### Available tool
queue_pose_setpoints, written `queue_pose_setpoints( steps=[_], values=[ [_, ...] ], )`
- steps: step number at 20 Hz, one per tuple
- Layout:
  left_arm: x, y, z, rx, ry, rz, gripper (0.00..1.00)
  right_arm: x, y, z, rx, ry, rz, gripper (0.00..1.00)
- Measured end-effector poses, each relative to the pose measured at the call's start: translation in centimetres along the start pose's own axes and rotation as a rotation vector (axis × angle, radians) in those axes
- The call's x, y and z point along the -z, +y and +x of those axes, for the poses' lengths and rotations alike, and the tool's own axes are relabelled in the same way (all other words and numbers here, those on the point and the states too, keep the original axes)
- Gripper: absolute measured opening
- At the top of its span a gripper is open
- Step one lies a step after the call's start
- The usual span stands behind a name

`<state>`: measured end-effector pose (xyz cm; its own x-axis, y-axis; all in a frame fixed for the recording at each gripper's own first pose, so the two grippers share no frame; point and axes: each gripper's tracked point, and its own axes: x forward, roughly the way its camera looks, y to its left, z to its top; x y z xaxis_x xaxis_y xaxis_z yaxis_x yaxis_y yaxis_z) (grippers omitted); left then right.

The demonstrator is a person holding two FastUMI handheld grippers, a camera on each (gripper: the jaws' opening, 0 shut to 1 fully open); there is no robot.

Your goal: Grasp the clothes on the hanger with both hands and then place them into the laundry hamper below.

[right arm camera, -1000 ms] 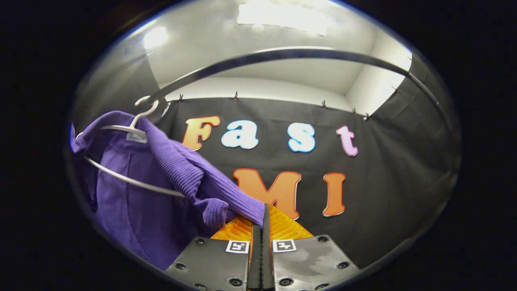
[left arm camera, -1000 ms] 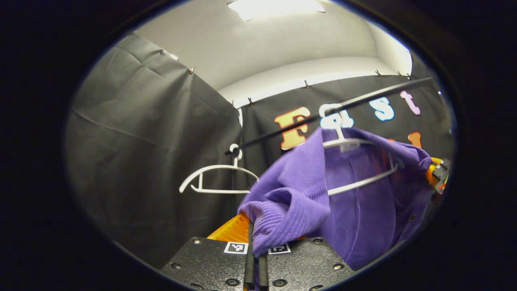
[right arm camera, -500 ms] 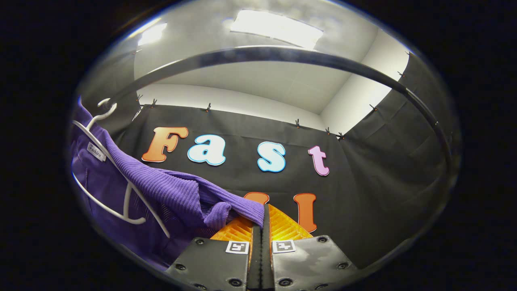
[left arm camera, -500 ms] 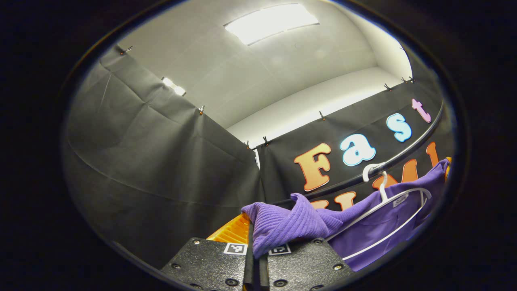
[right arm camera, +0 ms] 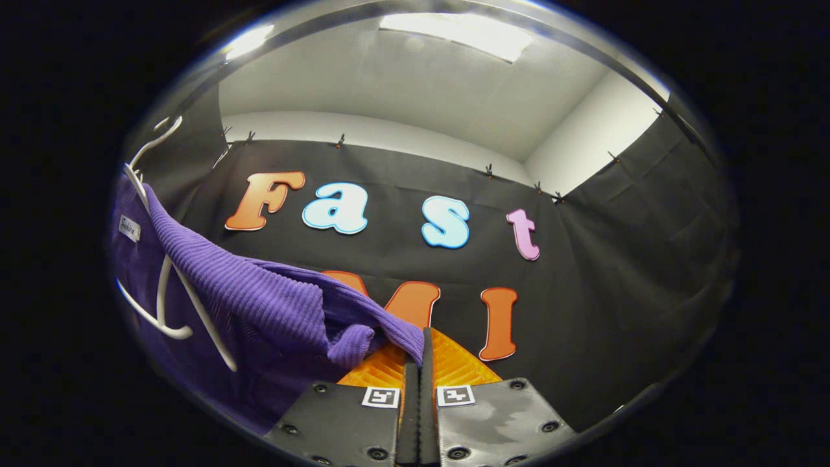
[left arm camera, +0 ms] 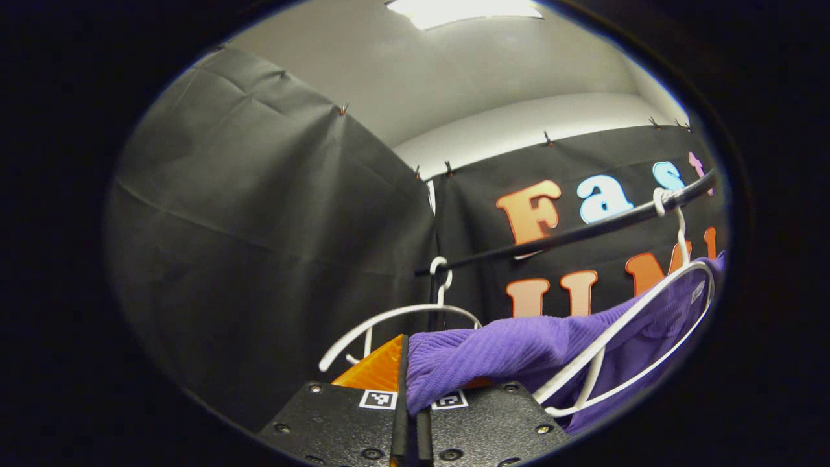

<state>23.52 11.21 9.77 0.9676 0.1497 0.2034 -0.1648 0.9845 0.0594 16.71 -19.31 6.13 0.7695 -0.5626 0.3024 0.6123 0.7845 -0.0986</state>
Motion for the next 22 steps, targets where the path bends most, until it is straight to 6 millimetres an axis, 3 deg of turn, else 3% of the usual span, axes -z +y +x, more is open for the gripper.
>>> queue_pose_setpoints(
  steps=[5, 7, 8, 13, 14, 18, 22],
  values=[
    [4.8, -0.3, -1.1, 0.011, 0.069, 0.021, 0.07, 0.6, 0.2, -0.5, -0.009, -0.006, -0.054, 0.07],
    [6.7, -0.6, -1.4, 0.022, 0.11, 0.003, 0.07, 1.7, 0.4, -0.6, -0.018, 0.017, -0.092, 0.07],
    [7.4, -0.5, -1.8, 0.023, 0.124, 0.007, 0.07, 2.1, 0.5, -0.8, -0.02, 0.021, -0.106, 0.03],
    [10.3, -0.7, -3.5, 0.036, 0.171, 0.054, 0.07, 3.6, 0.8, -1.0, -0.043, 0.035, -0.177, 0.04],
    [10.7, -0.5, -3.7, 0.036, 0.18, 0.05, 0.07, 3.9, 0.7, -1.3, -0.045, 0.039, -0.177, 0.08],
    [11.7, -0.3, -5.3, 0.041, 0.198, 0.066, 0.07, 4.6, 0.3, -2.1, -0.074, 0.054, -0.177, 0.08],
    [11.6, -0.9, -7.8, 0.069, 0.207, 0.059, 0.07, 4.4, 0.5, -4.7, -0.126, 0.046, -0.221, 0.08]
  ],
)
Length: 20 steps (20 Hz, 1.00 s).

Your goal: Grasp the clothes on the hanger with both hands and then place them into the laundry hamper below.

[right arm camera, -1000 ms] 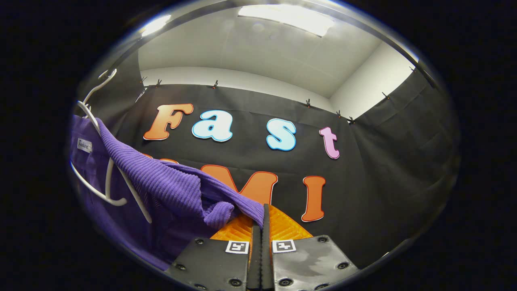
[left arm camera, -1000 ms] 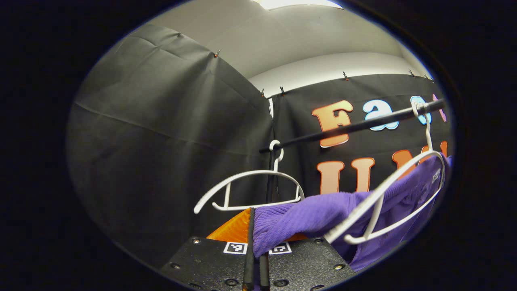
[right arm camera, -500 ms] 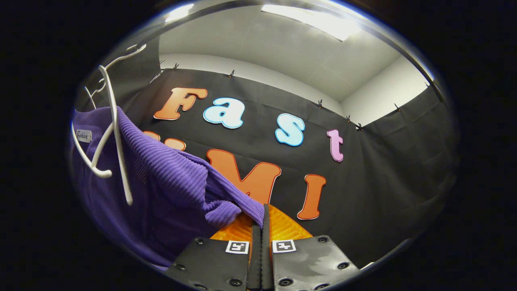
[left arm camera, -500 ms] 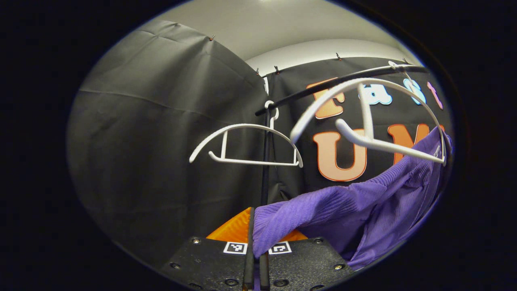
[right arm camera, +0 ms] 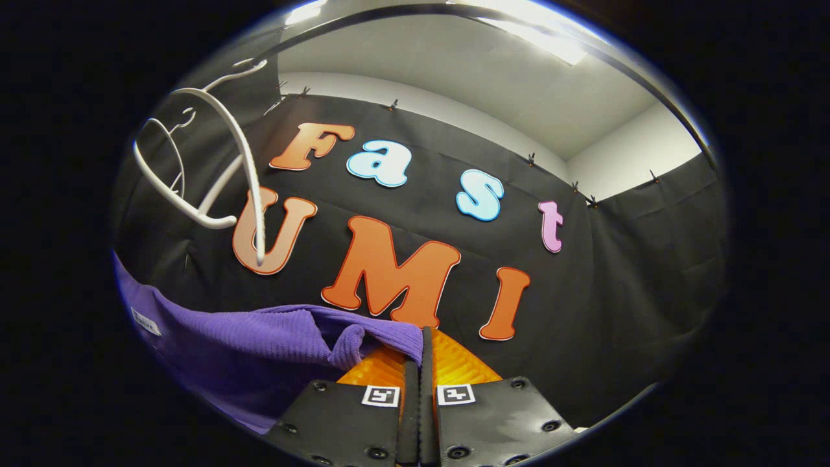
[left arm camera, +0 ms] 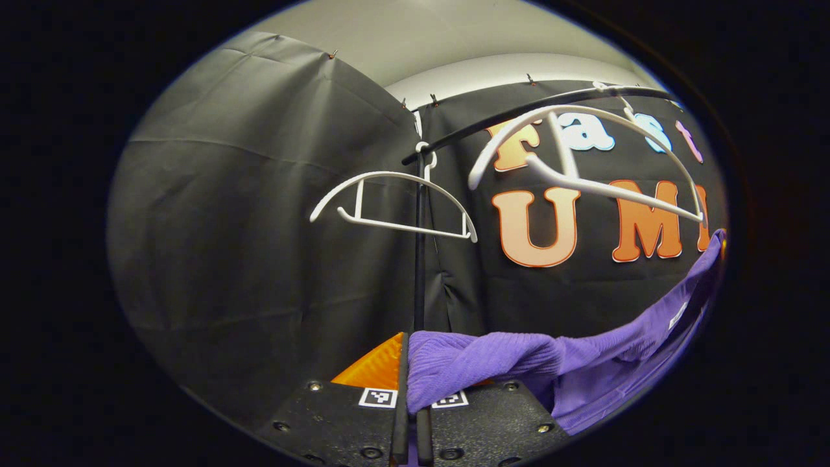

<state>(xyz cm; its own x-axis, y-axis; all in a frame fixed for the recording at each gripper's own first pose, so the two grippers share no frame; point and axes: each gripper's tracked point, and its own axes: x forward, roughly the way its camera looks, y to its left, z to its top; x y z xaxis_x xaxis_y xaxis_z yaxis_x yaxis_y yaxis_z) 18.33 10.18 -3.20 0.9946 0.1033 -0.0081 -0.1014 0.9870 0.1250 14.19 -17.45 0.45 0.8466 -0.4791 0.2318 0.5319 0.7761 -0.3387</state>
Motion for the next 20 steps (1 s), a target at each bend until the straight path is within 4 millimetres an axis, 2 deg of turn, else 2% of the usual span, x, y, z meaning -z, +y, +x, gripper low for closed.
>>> queue_pose_setpoints(
  steps=[4, 6, 10, 12, 17, 20],
  values=[
    [-1.4, -1.2, -1.8, 0.03, -0.024, -0.005, 0.07, -2.3, 0.6, -2.5, -0.074, -0.03, 0.01, 0.08],
    [-2.1, -2.4, -2.8, 0.062, -0.035, -0.028, 0.07, -3.7, 1.0, -3.8, -0.106, -0.058, 0.018, 0.08],
    [-2.8, -6.3, -4.2, 0.16, -0.03, -0.049, 0.07, -4.6, 3.9, -6.8, -0.231, -0.02, 0.088, 0.08],
    [-2.5, -9.1, -5.2, 0.231, -0.011, -0.06, 0.07, -5.0, 5.9, -8.9, -0.3, -0.013, 0.095, 0.07],
    [-0.7, -15.9, -7.4, 0.399, 0.04, -0.052, 0.07, -2.8, 10.9, -13.0, -0.471, 0.088, 0.207, 0.08],
    [1.4, -19.2, -8.5, 0.498, 0.098, -0.056, 0.07, -0.1, 12.6, -14.8, -0.526, 0.167, 0.233, 0.08]
  ],
)
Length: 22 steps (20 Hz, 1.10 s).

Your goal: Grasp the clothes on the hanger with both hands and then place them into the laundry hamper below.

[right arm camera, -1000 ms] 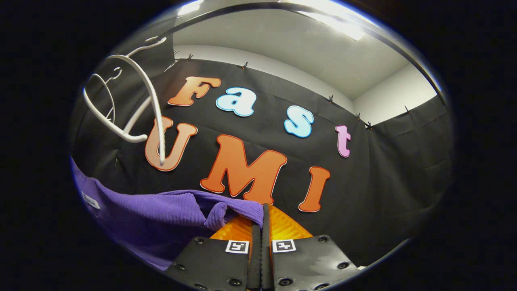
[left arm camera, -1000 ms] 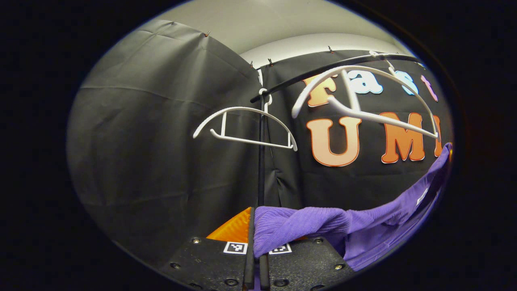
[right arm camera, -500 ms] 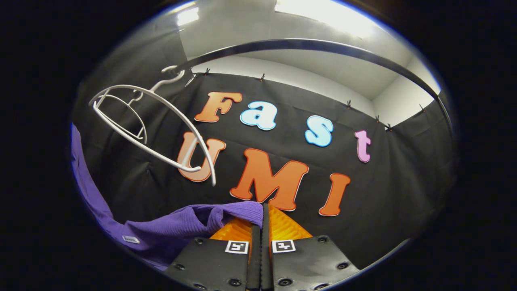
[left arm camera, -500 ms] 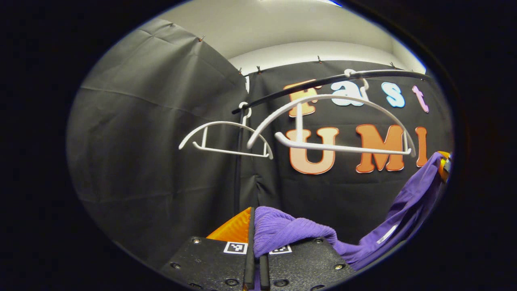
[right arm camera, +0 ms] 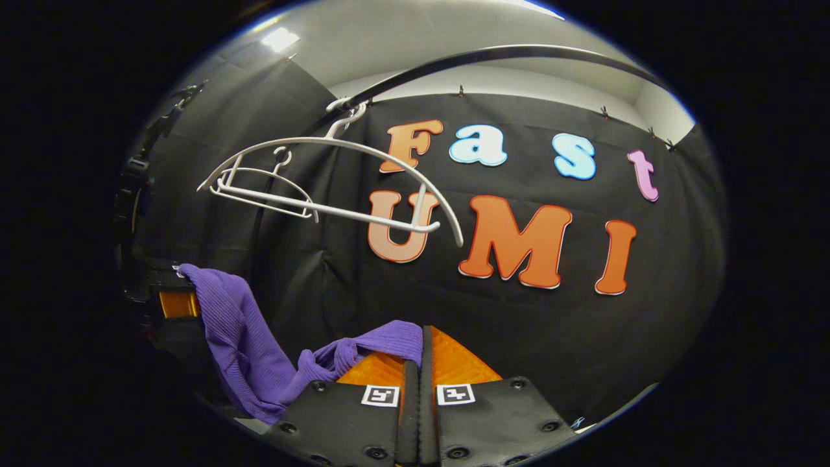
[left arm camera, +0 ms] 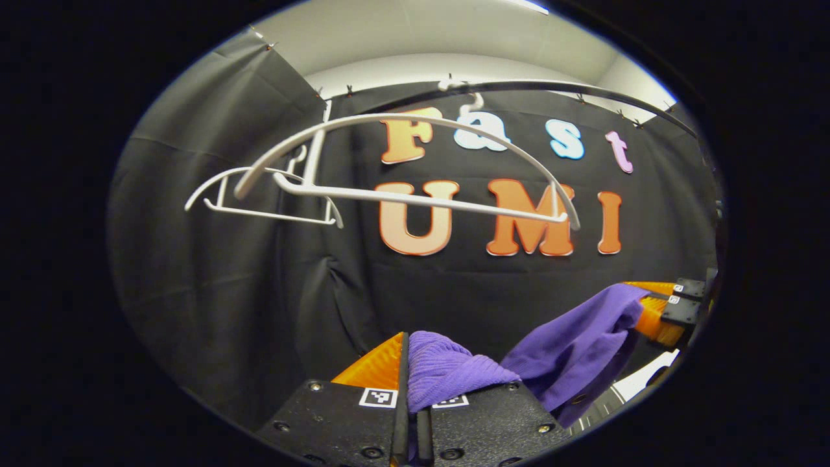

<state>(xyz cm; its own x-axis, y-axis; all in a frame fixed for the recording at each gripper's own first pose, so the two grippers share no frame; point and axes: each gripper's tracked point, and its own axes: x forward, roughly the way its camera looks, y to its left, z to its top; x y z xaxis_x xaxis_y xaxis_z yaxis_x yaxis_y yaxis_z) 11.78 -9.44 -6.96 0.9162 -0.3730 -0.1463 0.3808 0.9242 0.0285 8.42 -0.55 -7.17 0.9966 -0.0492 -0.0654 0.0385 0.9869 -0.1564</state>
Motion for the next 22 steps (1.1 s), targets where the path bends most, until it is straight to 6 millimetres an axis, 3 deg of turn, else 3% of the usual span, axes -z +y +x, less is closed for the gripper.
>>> queue_pose_setpoints(
  steps=[3, 7, 9, 12, 18, 22],
  values=[
    [3.4, -2.5, 0.8, 0.069, 0.094, -0.045, 0.07, 3.6, 0.7, 0.5, -0.047, 0.091, 0.04, 0.07],
    [9.7, -3.7, 1.6, 0.108, 0.265, -0.108, 0.07, 9.2, 0.9, 0.7, -0.08, 0.232, 0.042, 0.08],
    [13.5, -4.6, 1.6, 0.127, 0.388, -0.138, 0.07, 12.1, 1.3, 0.4, -0.096, 0.306, 0.038, 0.08],
    [17.3, -5.9, 1.2, 0.136, 0.507, -0.171, 0.07, 16.6, 2.0, -0.6, -0.123, 0.418, 0.052, 0.09],
    [24.8, -5.7, 0.4, 0.116, 0.707, -0.151, 0.08, 24.5, 2.8, -2.2, -0.153, 0.626, 0.168, 0.09],
    [28.2, -4.9, -1.3, 0.09, 0.817, -0.113, 0.12, 28.6, 3.4, -2.4, -0.172, 0.728, 0.199, 0.09]
  ],
)
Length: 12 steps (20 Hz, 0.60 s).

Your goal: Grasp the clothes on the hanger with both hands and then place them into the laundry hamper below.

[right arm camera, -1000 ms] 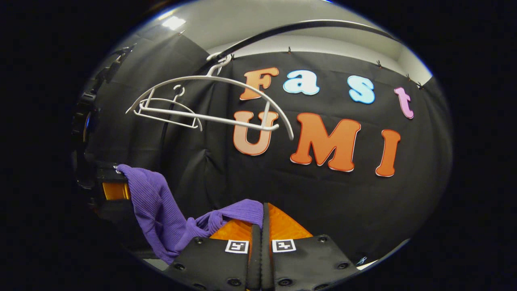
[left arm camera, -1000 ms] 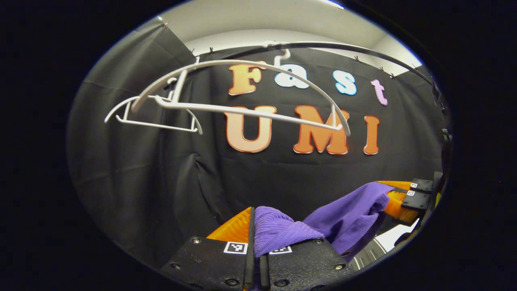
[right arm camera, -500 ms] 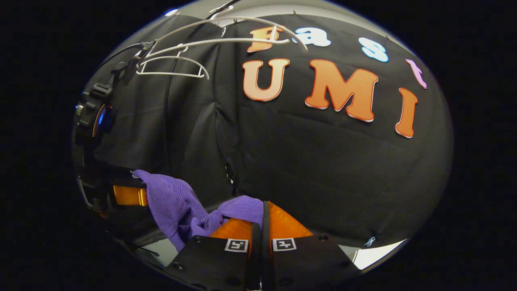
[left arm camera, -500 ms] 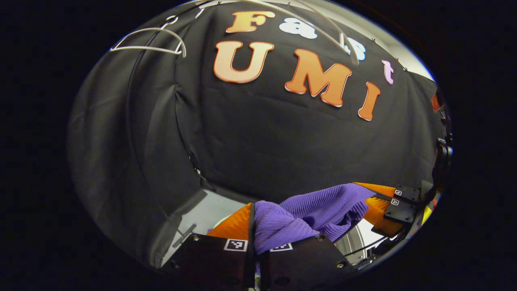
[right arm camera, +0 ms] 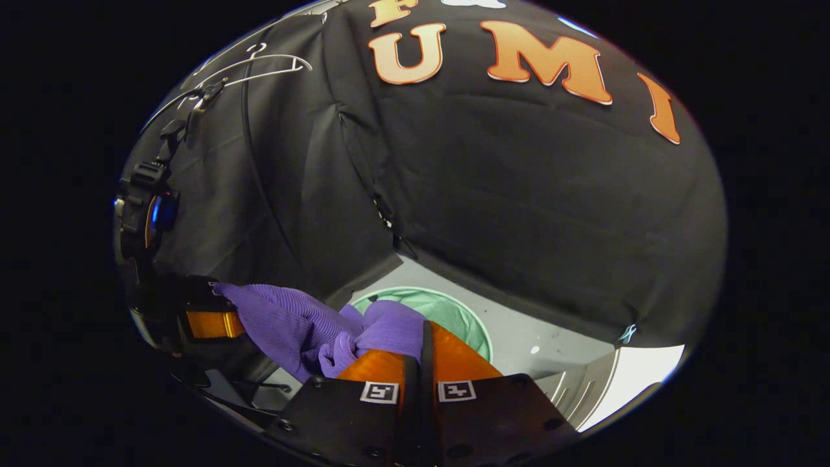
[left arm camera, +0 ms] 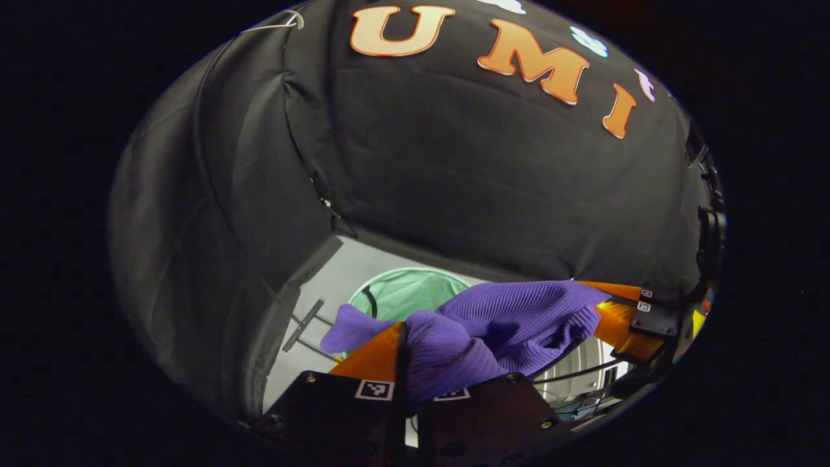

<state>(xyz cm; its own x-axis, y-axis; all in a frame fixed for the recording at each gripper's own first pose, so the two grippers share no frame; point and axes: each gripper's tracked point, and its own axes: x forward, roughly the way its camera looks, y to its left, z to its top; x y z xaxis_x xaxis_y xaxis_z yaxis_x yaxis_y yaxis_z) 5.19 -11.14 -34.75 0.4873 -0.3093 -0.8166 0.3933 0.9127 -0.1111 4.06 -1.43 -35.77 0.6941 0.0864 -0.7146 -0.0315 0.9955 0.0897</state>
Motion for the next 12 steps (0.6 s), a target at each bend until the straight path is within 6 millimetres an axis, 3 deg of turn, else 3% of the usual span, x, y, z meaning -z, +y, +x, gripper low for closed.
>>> queue_pose_setpoints(
  steps=[4, 5, 7, 8, 9, 10, 12],
  values=[
    [2.0, 1.2, 0.9, -0.038, 0.069, -0.044, 0.22, 3.8, 0.1, 1.4, -0.004, 0.099, -0.002, 0.1],
    [2.4, 1.4, 1.2, -0.044, 0.077, -0.058, 0.39, 4.3, 0.6, 1.5, -0.017, 0.121, 0.006, 0.11],
    [3.3, 2.3, 1.2, -0.076, 0.1, -0.08, 0.58, 5.7, 1.8, 1.6, -0.064, 0.161, 0.035, 0.17],
    [3.7, 2.9, 1.0, -0.093, 0.112, -0.09, 0.55, 6.0, 1.9, 1.7, -0.071, 0.172, 0.048, 0.29],
    [4.0, 3.4, 0.9, -0.108, 0.122, -0.103, 0.6, 6.4, 2.0, 1.5, -0.077, 0.184, 0.059, 0.44],
    [3.9, 3.3, 0.9, -0.121, 0.131, -0.116, 0.61, 6.4, 1.9, 1.5, -0.076, 0.19, 0.066, 0.45],
    [4.1, 3.9, 0.9, -0.142, 0.139, -0.141, 0.69, 6.7, 1.7, 1.5, -0.069, 0.2, 0.083, 0.69]
  ],
)
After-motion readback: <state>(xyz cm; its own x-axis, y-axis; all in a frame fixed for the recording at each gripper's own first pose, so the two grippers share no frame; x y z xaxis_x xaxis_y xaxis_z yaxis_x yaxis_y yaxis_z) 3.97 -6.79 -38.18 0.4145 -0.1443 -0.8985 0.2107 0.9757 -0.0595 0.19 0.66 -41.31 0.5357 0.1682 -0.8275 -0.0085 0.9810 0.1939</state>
